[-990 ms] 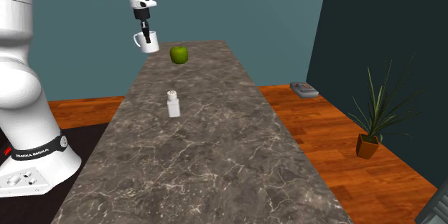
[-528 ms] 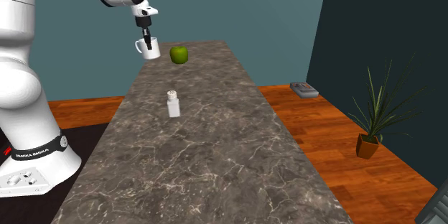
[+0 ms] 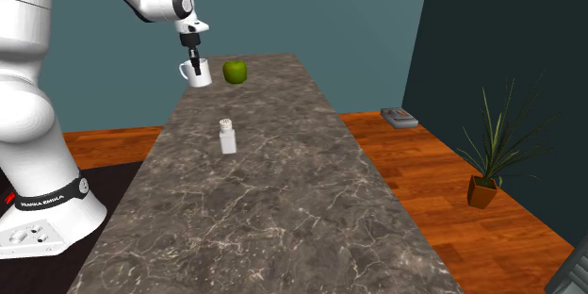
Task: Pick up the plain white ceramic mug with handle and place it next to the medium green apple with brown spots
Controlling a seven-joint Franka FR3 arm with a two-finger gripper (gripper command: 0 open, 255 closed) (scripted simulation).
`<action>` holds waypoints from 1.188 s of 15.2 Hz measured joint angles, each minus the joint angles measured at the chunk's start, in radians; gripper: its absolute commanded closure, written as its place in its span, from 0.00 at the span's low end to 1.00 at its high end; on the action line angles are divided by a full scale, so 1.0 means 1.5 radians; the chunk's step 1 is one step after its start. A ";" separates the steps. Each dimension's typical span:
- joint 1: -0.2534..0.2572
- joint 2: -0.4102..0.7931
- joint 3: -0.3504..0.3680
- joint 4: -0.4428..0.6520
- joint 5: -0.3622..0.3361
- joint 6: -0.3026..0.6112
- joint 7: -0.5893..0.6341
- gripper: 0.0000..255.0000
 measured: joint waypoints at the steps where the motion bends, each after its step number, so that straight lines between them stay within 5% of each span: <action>1: 0.000 0.002 -0.001 -0.004 -0.001 0.005 0.001 1.00; 7: 0.001 0.004 -0.001 -0.007 -0.003 0.010 0.003 1.00; 8: 0.001 0.004 -0.001 -0.007 -0.003 0.010 0.003 0.00; 14: 0.001 0.004 -0.001 -0.006 -0.003 0.010 0.003 0.00; 18: -0.001 -0.018 0.007 0.032 0.013 -0.046 -0.009 0.00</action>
